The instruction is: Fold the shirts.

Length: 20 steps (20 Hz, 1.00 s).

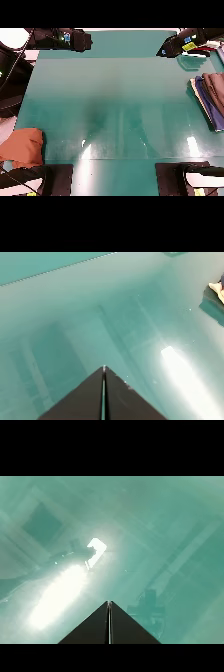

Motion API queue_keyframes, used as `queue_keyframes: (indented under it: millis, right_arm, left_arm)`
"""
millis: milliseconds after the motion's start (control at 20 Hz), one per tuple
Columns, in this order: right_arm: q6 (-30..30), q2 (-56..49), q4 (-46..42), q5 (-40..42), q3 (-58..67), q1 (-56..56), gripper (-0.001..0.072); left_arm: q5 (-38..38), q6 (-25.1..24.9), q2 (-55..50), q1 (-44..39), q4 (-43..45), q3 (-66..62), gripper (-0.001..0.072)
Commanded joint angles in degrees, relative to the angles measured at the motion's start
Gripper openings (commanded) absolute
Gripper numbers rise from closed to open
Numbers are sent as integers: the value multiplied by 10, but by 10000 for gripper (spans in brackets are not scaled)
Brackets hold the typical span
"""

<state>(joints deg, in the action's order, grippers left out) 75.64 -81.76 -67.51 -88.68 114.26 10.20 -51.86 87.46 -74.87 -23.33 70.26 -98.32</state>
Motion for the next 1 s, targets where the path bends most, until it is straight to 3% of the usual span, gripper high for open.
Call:
queue_keyframes:
  millis: [0,450,650,850,950]
  right_arm:
    - [0,0,0,2,0,1,18]
    - [0,0,0,-3,0,1,18]
    - [16,1,1,-15,0,1,18]
    - [26,4,0,-94,0,-20,18]
    - [39,20,5,-87,-14,-43,18]
  left_arm:
    - [1,0,0,0,0,0,24]
    - [2,4,0,0,-4,0,24]
    - [63,4,3,2,2,0,24]
    - [-112,23,57,68,101,15,23]
    - [-155,35,122,124,141,80,23]
